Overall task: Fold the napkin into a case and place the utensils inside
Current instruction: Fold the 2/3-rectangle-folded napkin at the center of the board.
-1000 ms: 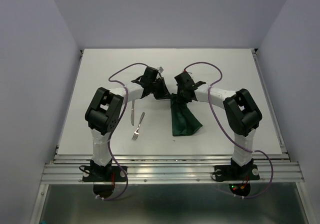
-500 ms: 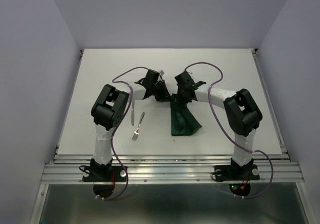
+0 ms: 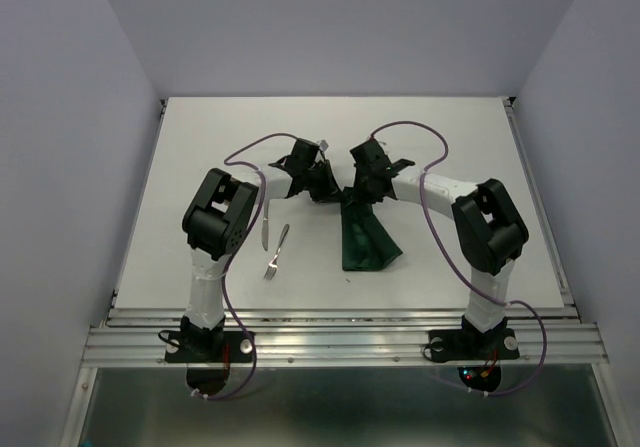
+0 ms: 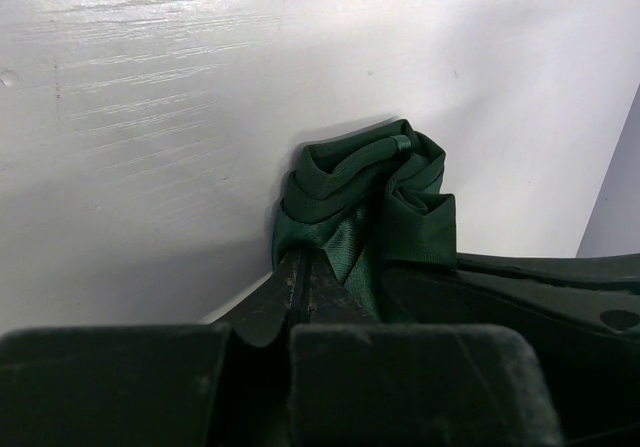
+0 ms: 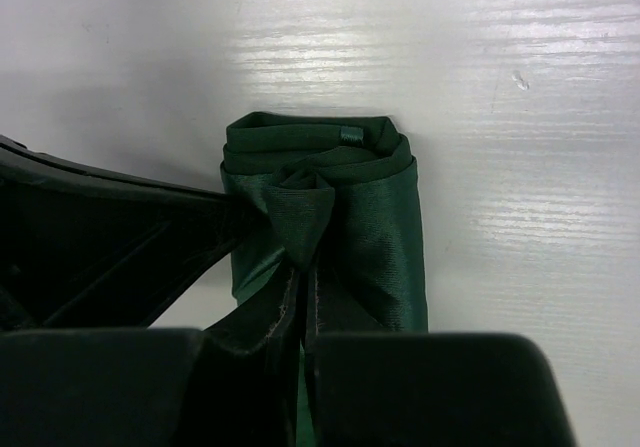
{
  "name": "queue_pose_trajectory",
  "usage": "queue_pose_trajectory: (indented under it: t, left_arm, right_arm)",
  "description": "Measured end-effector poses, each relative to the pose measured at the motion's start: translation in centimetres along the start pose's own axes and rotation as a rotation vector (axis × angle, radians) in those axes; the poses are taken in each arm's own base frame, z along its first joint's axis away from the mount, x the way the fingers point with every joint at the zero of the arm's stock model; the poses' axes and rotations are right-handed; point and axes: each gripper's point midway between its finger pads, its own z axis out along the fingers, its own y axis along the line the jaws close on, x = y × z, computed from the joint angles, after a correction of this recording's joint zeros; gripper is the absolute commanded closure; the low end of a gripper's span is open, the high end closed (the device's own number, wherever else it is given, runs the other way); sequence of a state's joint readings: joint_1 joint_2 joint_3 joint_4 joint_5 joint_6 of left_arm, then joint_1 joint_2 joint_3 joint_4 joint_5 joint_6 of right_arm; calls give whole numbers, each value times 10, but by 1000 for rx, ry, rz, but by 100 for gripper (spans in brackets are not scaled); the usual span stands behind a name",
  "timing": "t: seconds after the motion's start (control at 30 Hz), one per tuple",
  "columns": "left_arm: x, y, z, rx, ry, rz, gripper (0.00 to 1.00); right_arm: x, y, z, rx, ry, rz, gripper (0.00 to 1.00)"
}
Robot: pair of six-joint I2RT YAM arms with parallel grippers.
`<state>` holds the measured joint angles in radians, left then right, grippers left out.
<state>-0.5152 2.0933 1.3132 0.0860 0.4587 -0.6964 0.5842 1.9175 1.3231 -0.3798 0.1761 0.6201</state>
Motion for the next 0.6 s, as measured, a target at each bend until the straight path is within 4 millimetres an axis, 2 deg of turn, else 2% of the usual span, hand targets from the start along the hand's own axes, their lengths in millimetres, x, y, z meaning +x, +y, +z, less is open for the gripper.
queue_pose_trajectory:
  t: [0.33, 0.6]
  left_arm:
    - [0, 0, 0, -2, -1, 1, 100]
    - [0, 0, 0, -2, -2, 1, 100]
  right_arm:
    - [-11, 13, 0, -21, -8, 44, 99]
    - [-5, 14, 18, 3, 24, 80, 99]
